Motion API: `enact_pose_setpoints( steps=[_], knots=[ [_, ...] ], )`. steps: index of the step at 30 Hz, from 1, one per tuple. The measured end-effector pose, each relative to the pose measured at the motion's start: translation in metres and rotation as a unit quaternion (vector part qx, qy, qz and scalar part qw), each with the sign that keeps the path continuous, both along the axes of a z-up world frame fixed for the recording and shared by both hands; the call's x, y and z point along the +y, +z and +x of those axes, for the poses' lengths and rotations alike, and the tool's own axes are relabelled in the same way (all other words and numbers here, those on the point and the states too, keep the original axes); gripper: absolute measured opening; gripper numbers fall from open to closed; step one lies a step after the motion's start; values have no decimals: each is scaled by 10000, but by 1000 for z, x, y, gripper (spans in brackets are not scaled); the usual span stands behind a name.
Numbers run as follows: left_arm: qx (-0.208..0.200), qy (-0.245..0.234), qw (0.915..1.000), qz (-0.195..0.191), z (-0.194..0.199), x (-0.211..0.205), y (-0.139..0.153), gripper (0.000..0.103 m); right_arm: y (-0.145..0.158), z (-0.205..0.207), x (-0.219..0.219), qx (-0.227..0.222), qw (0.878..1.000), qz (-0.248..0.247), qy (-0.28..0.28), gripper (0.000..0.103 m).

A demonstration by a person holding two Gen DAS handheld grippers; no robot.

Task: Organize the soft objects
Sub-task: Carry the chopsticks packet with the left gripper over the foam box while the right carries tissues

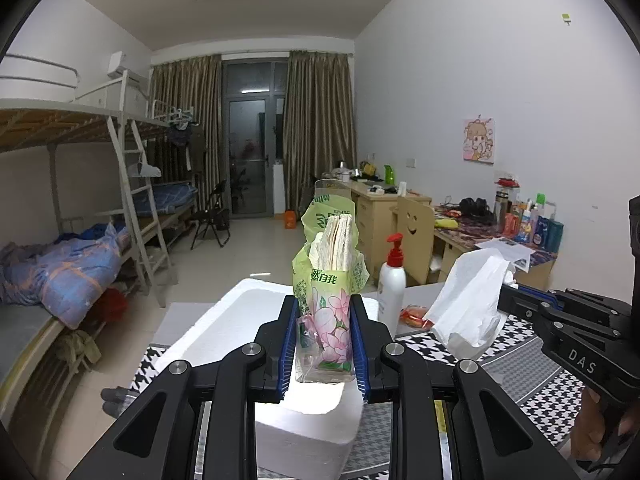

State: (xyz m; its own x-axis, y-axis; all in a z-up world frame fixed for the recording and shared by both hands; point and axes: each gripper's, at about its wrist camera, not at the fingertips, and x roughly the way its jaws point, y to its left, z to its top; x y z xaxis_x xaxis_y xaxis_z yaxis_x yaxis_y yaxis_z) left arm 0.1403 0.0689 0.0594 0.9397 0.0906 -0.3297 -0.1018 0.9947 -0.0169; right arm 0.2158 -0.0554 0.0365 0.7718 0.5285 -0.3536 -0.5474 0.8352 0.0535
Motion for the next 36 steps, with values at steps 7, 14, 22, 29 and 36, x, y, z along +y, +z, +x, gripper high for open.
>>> enact_pose_setpoints(
  steps=[7, 14, 22, 29, 36],
  knots=[
    [61, 176, 9998, 5, 3, 7, -1, 26, 1, 2, 17, 42, 9999, -76, 131, 11],
    [111, 341, 9994, -8, 7, 17, -3, 26, 2, 5, 31, 118, 9997, -76, 196, 11],
    [267, 483, 9985, -46, 20, 25, -9, 26, 3, 6, 44, 134, 9995, -118, 268, 11],
    [439, 473, 9979, -88, 33, 30, -15, 26, 4, 8, 52, 56, 9994, -216, 257, 11],
    [612, 446, 9970, -150, 48, 34, -19, 26, 2, 12, 60, 86, 9993, -284, 229, 11]
  ],
)
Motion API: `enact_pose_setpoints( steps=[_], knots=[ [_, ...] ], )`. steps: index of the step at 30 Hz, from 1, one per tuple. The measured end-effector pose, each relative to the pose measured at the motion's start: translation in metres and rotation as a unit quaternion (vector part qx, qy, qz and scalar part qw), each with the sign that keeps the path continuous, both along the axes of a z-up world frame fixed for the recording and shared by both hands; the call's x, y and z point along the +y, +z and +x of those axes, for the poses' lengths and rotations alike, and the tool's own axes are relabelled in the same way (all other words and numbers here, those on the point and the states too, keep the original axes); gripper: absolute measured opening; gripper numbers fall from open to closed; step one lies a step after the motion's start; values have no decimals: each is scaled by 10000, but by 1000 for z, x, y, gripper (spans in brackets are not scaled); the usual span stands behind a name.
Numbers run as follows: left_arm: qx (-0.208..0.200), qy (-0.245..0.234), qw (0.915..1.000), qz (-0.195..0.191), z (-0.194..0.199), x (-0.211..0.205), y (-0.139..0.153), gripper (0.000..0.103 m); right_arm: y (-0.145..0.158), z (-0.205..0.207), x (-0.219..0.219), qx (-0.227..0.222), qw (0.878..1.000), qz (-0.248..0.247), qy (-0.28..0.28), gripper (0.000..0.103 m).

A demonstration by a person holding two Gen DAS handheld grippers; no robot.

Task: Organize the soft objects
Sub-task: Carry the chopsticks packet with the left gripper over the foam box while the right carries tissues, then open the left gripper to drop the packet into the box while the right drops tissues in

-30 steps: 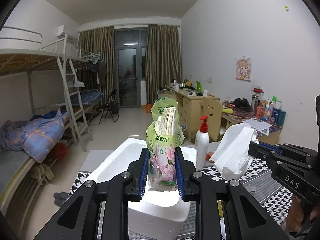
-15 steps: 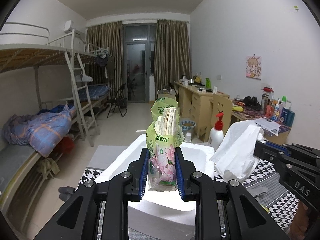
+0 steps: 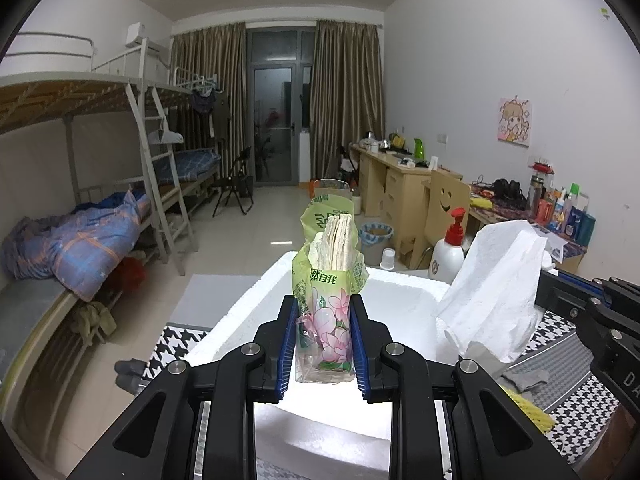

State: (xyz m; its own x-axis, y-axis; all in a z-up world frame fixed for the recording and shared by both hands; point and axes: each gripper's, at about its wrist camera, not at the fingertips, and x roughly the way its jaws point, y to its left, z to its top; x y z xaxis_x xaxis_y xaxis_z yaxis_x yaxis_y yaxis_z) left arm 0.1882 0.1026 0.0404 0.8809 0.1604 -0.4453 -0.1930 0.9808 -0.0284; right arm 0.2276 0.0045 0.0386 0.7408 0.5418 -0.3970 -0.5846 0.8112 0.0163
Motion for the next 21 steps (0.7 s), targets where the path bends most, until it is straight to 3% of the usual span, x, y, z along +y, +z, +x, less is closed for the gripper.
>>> enact_pose_setpoints(
  steps=[4, 6, 8, 12, 17, 21],
  knots=[
    [111, 0, 9999, -35, 9, 6, -3, 29, -2, 3, 4, 18, 10000, -51, -54, 11],
    [171, 22, 9998, -73, 11, 10, -6, 42, -2, 5, 4, 19, 10000, -57, -79, 11],
    [143, 41, 9998, -143, 10, 14, -7, 69, -2, 7, 5, 31, 9999, -62, -112, 11],
    [60, 98, 9998, -179, 4, 19, -7, 73, -4, 8, 8, 49, 9998, -98, -147, 11],
    [-178, 272, 9993, -184, -7, 25, -1, 95, -2, 8, 14, 54, 9998, -107, -128, 11],
    [-307, 451, 9984, -109, -15, 27, 4, 101, -2, 10, 17, 83, 9999, -107, -99, 11]
  ],
)
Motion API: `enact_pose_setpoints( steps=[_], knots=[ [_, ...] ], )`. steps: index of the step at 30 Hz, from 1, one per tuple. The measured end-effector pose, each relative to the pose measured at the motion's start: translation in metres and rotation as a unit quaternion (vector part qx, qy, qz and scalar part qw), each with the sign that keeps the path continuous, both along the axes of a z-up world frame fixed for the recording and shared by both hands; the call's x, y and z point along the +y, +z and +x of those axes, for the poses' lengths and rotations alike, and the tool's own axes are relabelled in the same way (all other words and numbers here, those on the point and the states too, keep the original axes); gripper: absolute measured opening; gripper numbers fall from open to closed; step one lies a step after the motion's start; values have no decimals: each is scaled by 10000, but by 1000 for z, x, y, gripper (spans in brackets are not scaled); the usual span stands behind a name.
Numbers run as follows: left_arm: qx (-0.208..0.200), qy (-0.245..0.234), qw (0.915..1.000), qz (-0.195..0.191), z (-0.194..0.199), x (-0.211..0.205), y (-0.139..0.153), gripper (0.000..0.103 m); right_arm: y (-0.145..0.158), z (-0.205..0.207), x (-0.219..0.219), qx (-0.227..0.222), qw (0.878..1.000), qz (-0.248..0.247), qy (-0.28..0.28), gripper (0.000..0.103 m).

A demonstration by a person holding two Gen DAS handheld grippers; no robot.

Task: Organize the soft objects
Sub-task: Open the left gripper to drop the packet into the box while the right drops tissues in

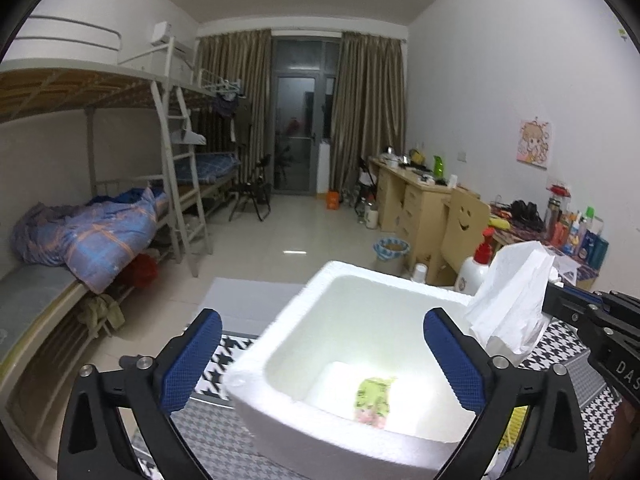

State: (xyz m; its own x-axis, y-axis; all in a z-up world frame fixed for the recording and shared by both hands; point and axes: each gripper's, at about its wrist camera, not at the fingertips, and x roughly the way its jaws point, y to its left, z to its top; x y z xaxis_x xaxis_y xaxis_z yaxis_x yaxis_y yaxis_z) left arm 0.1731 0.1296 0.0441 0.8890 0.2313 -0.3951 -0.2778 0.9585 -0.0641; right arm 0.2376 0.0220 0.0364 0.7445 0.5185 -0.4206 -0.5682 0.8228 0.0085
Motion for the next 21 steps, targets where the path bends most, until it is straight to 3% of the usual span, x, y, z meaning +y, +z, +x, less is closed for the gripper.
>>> enact_pose_setpoints(
  steps=[21],
  knots=[
    [-356, 388, 9983, 238, -37, 22, 6, 102, -3, -3, 40, 136, 9989, -189, 407, 11]
  ],
)
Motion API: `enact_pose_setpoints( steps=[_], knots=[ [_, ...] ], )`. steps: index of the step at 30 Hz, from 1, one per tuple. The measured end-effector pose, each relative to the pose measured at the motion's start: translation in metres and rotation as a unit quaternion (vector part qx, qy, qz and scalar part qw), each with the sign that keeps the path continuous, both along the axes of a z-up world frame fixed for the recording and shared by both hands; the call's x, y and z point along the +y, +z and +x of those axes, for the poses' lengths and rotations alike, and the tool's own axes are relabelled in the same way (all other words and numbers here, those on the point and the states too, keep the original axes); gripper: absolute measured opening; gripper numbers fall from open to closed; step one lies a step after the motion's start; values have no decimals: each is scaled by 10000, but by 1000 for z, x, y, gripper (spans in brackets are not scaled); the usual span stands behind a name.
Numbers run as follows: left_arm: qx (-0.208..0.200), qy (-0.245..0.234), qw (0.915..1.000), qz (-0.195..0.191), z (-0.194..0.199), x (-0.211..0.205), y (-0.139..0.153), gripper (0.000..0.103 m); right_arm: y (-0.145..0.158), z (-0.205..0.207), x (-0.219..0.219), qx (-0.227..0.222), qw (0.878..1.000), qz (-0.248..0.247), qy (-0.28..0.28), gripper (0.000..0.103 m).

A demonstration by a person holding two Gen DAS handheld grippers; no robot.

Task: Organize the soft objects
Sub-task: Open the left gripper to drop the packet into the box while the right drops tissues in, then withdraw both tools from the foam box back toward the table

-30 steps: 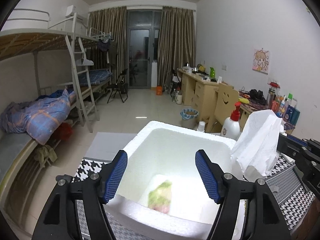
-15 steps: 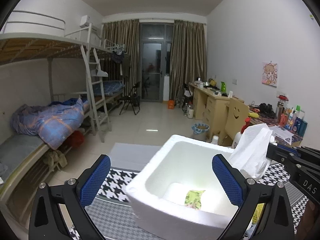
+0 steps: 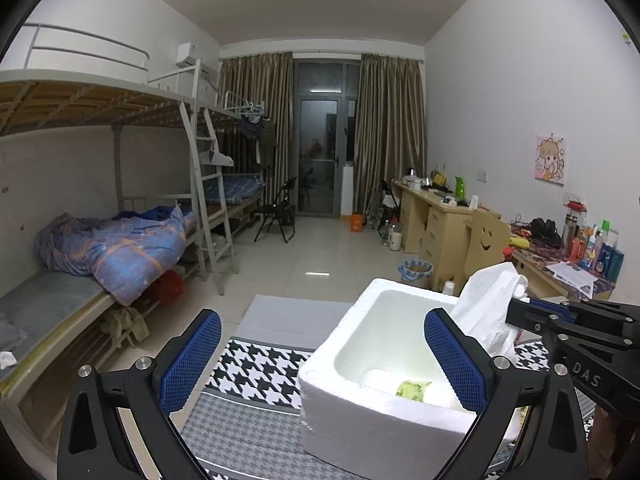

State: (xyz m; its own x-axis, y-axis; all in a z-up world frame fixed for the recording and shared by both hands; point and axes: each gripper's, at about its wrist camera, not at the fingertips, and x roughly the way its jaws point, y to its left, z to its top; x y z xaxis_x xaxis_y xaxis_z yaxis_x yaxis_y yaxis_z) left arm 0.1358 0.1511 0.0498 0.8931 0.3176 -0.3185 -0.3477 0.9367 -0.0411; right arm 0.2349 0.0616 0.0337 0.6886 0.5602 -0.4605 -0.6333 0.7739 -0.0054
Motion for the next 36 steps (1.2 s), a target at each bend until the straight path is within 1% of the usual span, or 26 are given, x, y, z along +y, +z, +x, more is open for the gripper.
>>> enact_pose_setpoints(
  steps=[9, 10, 12, 13, 14, 15, 16, 17, 20, 26, 33, 36],
  knots=[
    [-32, 61, 10000, -4, -6, 9, -5, 102, -8, 8, 15, 204, 9996, -158, 73, 11],
    [-44, 84, 10000, -8, -7, 11, -5, 102, -9, 9, 17, 211, 9995, -202, 84, 13],
    [-64, 133, 9999, -48, -9, 14, -5, 102, -12, 10, 21, 253, 9993, -266, 114, 19],
    [-69, 147, 9998, -67, -10, 16, -6, 102, -13, 12, 23, 287, 9991, -289, 127, 26],
    [-73, 160, 9998, -85, -11, 17, -6, 102, -14, 13, 23, 319, 9990, -300, 118, 39],
    [-71, 170, 9998, -101, -12, 19, -7, 102, -15, 13, 23, 349, 9989, -299, 120, 48],
    [-69, 173, 9998, -112, -12, 19, -8, 102, -15, 14, 23, 385, 9987, -301, 139, 64],
    [-71, 172, 9997, -126, -13, 20, -9, 102, -15, 13, 22, 372, 9988, -276, 144, 69],
    [-55, 197, 9996, -173, -15, 21, -11, 102, -13, 9, 22, 254, 9991, -302, 123, 69],
    [-51, 179, 9995, -258, -18, 21, -13, 102, -13, 5, 21, 193, 9992, -335, 140, 69],
    [-95, 58, 9997, -229, -23, 10, -10, 102, -8, -1, 8, 74, 9996, -255, 109, 69],
    [-108, 7, 9997, -208, -24, 5, -8, 102, -5, -5, 0, 15, 9997, -207, 90, 71]
  ],
)
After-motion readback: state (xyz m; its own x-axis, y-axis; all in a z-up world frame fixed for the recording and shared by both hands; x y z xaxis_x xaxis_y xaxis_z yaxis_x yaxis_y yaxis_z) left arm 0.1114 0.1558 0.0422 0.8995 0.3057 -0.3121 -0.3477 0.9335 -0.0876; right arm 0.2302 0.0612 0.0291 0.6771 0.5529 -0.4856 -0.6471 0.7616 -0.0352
